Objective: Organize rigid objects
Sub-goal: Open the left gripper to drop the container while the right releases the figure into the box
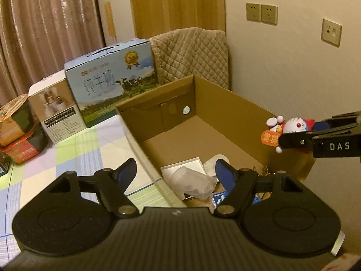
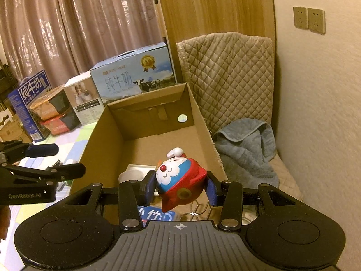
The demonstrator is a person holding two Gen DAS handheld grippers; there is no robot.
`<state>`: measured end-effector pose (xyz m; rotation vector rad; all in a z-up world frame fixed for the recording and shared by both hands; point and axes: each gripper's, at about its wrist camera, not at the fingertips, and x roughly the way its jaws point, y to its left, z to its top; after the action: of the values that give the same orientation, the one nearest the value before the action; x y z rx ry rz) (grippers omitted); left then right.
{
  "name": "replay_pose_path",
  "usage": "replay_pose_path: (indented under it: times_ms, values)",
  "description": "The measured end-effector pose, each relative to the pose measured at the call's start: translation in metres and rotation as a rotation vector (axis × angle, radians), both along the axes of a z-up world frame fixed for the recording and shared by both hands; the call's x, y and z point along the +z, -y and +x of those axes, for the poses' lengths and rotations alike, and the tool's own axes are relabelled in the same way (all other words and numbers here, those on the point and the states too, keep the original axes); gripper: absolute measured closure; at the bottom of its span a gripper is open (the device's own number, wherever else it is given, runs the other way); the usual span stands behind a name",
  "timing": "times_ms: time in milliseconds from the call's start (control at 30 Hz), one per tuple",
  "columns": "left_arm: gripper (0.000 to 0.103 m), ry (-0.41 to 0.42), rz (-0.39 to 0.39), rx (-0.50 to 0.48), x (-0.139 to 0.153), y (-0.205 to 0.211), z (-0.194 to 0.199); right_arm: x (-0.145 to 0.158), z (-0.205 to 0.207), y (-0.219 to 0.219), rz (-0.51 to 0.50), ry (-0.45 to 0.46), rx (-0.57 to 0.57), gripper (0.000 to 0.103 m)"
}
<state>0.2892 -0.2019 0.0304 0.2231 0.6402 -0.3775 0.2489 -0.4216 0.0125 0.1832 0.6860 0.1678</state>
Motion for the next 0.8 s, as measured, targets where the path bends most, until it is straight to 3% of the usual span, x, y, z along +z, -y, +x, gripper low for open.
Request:
replay_pose_path:
  times_ms: [400,800]
  values:
    - [0.030,0.002,0.000,0.024,0.005,-0.017,-0.010,0.004,0.000,-0.006,0.002,-0.008,0.008,0.061]
    - [0.030,-0.011,-0.003,0.055,-0.001,-0.035,-0.010,-0.012,0.014,-0.015,0.022,-0.075,0.026,0.061]
